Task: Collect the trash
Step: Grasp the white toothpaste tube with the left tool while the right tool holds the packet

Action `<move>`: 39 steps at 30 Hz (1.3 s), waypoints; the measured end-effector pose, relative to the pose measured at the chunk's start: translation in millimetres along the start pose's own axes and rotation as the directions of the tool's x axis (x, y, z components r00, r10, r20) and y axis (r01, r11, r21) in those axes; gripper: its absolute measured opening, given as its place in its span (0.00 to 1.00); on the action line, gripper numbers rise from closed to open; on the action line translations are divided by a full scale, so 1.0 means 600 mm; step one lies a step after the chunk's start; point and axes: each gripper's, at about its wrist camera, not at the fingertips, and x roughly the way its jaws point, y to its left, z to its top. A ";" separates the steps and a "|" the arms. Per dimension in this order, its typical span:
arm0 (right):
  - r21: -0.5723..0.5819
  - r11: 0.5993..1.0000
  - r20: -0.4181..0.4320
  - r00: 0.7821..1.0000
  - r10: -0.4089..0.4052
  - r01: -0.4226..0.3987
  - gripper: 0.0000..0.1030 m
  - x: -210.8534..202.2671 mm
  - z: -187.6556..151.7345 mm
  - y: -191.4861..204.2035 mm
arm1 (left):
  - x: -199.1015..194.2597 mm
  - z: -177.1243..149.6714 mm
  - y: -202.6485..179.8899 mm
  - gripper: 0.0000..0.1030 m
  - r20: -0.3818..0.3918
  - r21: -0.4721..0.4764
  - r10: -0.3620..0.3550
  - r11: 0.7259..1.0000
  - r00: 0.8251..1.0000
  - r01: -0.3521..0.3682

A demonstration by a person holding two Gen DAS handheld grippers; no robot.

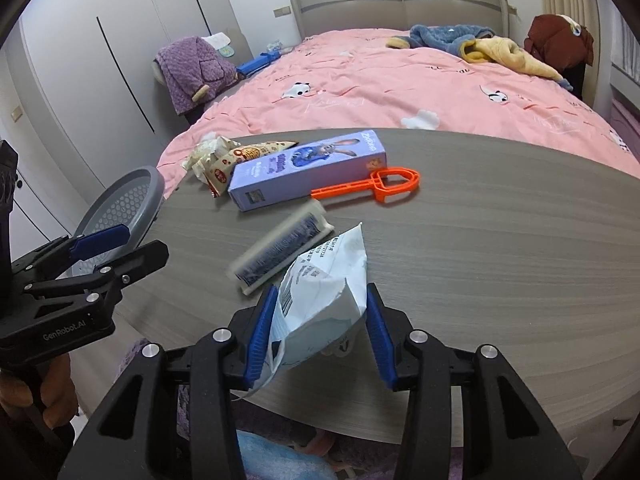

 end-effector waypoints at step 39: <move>0.190 0.978 0.145 0.988 0.055 -0.083 0.41 -0.063 -0.016 -0.134 | 0.143 0.043 -0.091 0.23 -0.157 0.079 -0.088 0.992 0.984 0.102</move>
